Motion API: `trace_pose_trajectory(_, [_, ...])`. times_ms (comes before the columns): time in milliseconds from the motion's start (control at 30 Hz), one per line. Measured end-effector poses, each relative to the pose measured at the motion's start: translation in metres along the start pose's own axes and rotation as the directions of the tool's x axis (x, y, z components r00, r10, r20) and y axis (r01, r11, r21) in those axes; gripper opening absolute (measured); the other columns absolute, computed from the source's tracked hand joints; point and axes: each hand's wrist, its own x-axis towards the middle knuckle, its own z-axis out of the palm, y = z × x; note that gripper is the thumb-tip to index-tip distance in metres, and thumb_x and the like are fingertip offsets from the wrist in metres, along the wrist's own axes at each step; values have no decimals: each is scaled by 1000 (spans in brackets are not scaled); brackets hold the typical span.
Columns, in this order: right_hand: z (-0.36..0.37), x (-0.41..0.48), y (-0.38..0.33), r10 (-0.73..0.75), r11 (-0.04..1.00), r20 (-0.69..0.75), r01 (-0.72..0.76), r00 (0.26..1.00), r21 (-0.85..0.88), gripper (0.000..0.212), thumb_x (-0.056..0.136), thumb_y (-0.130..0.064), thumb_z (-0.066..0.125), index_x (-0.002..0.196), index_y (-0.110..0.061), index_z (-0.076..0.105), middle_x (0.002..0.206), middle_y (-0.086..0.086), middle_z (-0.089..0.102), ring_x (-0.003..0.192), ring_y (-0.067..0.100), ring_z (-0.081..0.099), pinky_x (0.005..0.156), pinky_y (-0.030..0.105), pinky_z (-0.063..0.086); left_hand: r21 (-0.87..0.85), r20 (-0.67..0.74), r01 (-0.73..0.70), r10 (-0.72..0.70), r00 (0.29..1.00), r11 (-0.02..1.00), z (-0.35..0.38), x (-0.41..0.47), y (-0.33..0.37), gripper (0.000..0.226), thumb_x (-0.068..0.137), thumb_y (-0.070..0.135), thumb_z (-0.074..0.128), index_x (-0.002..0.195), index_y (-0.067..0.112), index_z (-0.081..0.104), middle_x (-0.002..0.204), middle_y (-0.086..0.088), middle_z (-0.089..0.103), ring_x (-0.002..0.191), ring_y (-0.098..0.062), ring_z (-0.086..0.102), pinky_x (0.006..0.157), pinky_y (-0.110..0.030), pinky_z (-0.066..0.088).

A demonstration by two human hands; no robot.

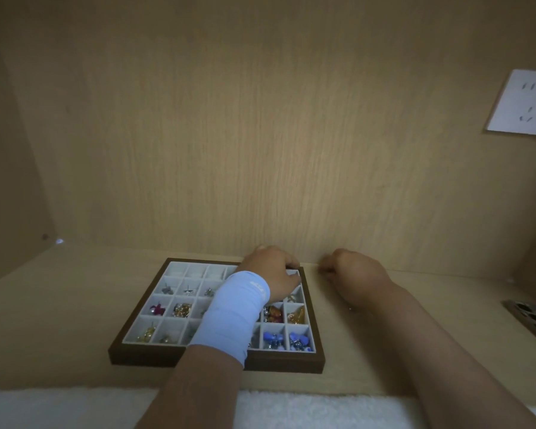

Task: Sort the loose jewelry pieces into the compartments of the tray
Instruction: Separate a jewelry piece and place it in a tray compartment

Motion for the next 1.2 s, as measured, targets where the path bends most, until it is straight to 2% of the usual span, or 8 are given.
trace_pose_trajectory(267, [-3,2,-9,20,999,-36,-19,999,39,21,95,-27,56,105,-27,75,108,-3,66,98,17,62,82,33,52,0,-19,6,-6,1000,1000,1,0,0,37,91,39,61,127,31,63,130,1,57,124,-21,49,107,-41,42])
trace_pose_trajectory(533, [-5,-3,-10,52,997,-50,-49,997,64,23,99,-33,53,105,-24,74,105,-3,68,94,17,63,82,35,54,26,-63,-14,16,998,1000,-1,-2,4,33,93,32,60,126,32,64,128,4,60,124,-20,48,107,-40,42])
trace_pose_trajectory(600, [-7,-2,-9,62,985,-55,-53,997,165,21,99,-33,55,101,-24,74,99,-5,70,89,14,64,80,36,54,-32,-71,-29,27,997,999,-2,-2,6,33,93,29,60,126,31,64,127,6,62,120,-18,53,105,-37,43])
trace_pose_trajectory(667, [-10,-1,-11,66,900,-44,-40,997,434,21,98,-32,60,90,-18,73,80,-8,69,70,3,62,69,32,53,-201,-61,-46,34,998,979,-2,-3,8,32,91,26,62,122,31,66,119,9,68,111,-12,60,99,-30,46])
trace_pose_trajectory(733, [-18,-2,-12,69,696,-5,-44,998,717,24,98,-27,63,82,-10,71,61,-8,62,47,2,50,52,27,42,-381,-69,-58,34,997,923,-3,-2,11,26,87,23,66,110,35,69,100,10,73,97,-7,66,90,-23,50])
trace_pose_trajectory(833, [-30,-7,-12,43,491,66,-79,997,867,29,99,-25,62,95,2,71,74,8,63,47,9,45,44,24,35,-537,-124,-41,-31,992,843,-6,0,15,15,81,23,74,91,34,70,83,10,74,85,-2,69,79,-19,51])
trace_pose_trajectory(1033, [-49,-13,-13,-28,394,63,-47,998,918,28,99,-23,61,100,2,71,84,5,70,47,9,45,42,18,33,-674,-155,-3,-137,978,739,-11,0,22,8,78,32,77,84,30,74,86,11,75,88,-6,69,74,-22,50])
trace_pose_trajectory(1200, [-53,-12,-15,-14,424,11,-4,1000,906,15,90,-21,73,90,-6,78,74,6,72,43,1,47,42,15,37,-611,-170,-5,-125,978,792,-19,-2,23,9,74,32,80,81,29,74,83,11,74,85,-6,69,77,-25,51])
